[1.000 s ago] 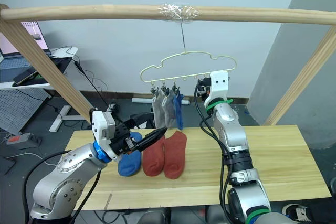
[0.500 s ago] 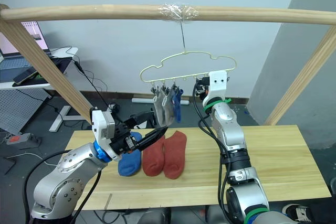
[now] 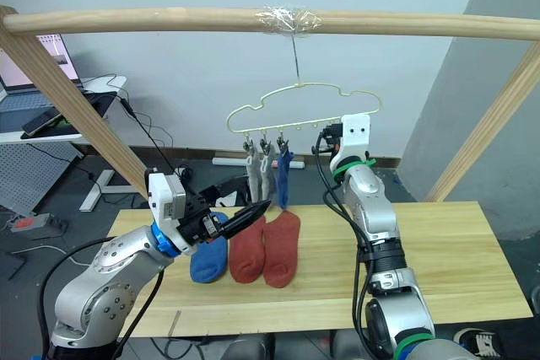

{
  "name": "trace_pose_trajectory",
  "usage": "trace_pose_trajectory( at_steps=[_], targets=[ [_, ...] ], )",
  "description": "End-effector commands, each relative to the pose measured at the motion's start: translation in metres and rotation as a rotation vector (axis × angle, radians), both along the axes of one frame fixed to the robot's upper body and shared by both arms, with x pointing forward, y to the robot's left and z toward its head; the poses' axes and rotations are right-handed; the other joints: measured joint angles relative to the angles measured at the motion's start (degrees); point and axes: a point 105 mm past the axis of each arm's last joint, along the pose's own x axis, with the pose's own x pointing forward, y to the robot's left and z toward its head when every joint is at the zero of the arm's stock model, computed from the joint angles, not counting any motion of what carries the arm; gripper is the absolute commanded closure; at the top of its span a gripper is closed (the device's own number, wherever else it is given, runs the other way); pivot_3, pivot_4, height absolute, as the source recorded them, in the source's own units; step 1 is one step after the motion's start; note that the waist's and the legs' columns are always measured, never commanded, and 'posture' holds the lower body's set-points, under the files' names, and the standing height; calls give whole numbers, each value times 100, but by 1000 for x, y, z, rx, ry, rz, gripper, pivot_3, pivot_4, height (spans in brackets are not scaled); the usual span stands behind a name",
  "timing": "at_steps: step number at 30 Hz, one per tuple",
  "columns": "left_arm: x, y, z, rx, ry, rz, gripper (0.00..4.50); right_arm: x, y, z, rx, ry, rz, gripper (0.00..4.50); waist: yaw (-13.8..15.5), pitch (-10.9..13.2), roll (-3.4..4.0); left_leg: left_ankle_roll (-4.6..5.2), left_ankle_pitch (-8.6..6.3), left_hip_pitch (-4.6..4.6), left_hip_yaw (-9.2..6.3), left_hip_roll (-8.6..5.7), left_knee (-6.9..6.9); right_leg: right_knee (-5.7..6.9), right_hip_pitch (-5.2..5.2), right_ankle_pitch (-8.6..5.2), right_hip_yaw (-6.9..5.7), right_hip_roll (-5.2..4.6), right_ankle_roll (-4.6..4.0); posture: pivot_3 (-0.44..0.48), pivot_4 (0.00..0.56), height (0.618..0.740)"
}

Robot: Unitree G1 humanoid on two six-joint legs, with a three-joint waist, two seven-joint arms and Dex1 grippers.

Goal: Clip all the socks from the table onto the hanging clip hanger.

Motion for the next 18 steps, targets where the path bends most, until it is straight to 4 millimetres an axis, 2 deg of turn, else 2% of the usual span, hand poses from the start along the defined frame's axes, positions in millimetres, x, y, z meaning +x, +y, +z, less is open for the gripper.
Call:
trace_pose_trajectory(
  at_steps=[1,2,5,10,18],
  targets=[
    [-2,-4,7,-15,-29,-11,0,-1,-4,14,12,-37,6,4469,0,0,0,0,0,0,0,0,0,0,0,0,0,0,0,17,118,740],
    [-2,-4,7,-15,-30,-12,0,-2,-3,14,11,-38,10,4469,0,0,0,0,0,0,0,0,1,0,0,0,0,0,0,17,118,740],
    [-2,-5,7,-19,-30,-13,0,-3,-2,15,20,-41,21,3832,0,0,0,0,0,0,0,0,1,1,0,0,0,0,0,17,118,740],
    [-4,-6,7,-16,-29,-14,0,-6,-3,17,48,-48,16,2095,-3,-1,1,0,0,0,0,0,1,0,0,0,1,0,0,7,108,740],
    [-6,-9,5,-18,-25,-22,0,-14,3,22,56,-80,42,2095,-3,-3,2,-1,0,1,1,0,2,2,0,1,2,0,-1,7,93,740]
  ],
)
